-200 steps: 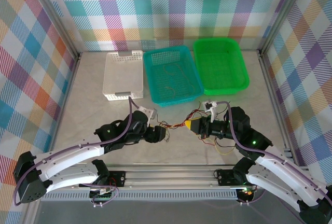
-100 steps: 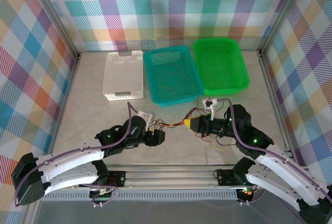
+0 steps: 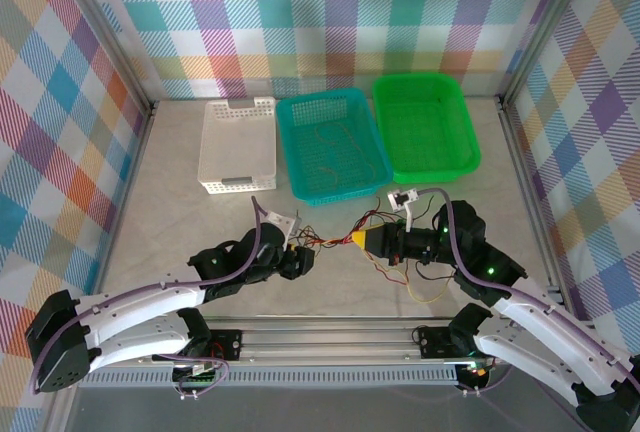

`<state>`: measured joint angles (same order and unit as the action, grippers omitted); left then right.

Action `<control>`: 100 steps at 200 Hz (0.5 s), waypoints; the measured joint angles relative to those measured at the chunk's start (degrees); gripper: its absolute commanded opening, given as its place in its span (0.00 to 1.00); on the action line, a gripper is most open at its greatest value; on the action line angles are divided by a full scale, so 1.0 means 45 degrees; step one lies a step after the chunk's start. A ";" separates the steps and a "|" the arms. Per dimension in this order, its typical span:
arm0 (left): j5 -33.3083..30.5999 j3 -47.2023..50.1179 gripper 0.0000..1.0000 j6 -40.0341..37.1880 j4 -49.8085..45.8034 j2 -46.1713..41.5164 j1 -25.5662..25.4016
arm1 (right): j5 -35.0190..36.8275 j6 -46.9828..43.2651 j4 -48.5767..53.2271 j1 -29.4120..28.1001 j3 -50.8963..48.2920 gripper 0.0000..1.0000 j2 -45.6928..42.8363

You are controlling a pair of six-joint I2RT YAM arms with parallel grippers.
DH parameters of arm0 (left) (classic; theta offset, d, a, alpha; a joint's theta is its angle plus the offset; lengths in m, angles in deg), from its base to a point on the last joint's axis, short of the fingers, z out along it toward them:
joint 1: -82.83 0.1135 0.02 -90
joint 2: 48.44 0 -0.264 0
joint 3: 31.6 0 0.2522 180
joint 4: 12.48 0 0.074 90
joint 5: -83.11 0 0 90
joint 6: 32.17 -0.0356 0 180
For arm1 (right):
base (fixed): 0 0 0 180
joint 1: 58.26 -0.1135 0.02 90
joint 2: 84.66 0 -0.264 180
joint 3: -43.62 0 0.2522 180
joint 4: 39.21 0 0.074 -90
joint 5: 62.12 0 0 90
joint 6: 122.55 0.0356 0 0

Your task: Untangle the cables

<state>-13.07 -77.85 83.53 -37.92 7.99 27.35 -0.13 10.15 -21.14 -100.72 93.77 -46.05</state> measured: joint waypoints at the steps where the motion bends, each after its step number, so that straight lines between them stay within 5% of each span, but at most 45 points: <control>1: -0.0005 -0.0005 0.49 -0.0005 0.0005 0.0000 0.0000 | -0.0010 0.0000 -0.0010 0.0000 0.0000 0.00 0.0010; 32: -0.0131 -0.0005 0.45 -0.0058 0.0340 -0.0019 0.0000 | -0.0151 0.0141 -0.0282 -0.0005 0.0000 0.00 0.0165; 70: -0.0296 0.0000 0.57 -0.0204 0.0661 -0.0359 0.0000 | -0.0311 0.0427 -0.0423 0.0000 0.0000 0.00 0.0243; 100: -0.0471 0.0044 0.36 -0.0398 0.1049 -0.0554 0.0000 | -0.0418 0.0612 -0.0500 0.0000 -0.0010 0.00 0.0243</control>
<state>-15.19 -77.66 81.73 -33.20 5.49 27.35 -2.01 12.90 -23.39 -100.72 93.72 -44.95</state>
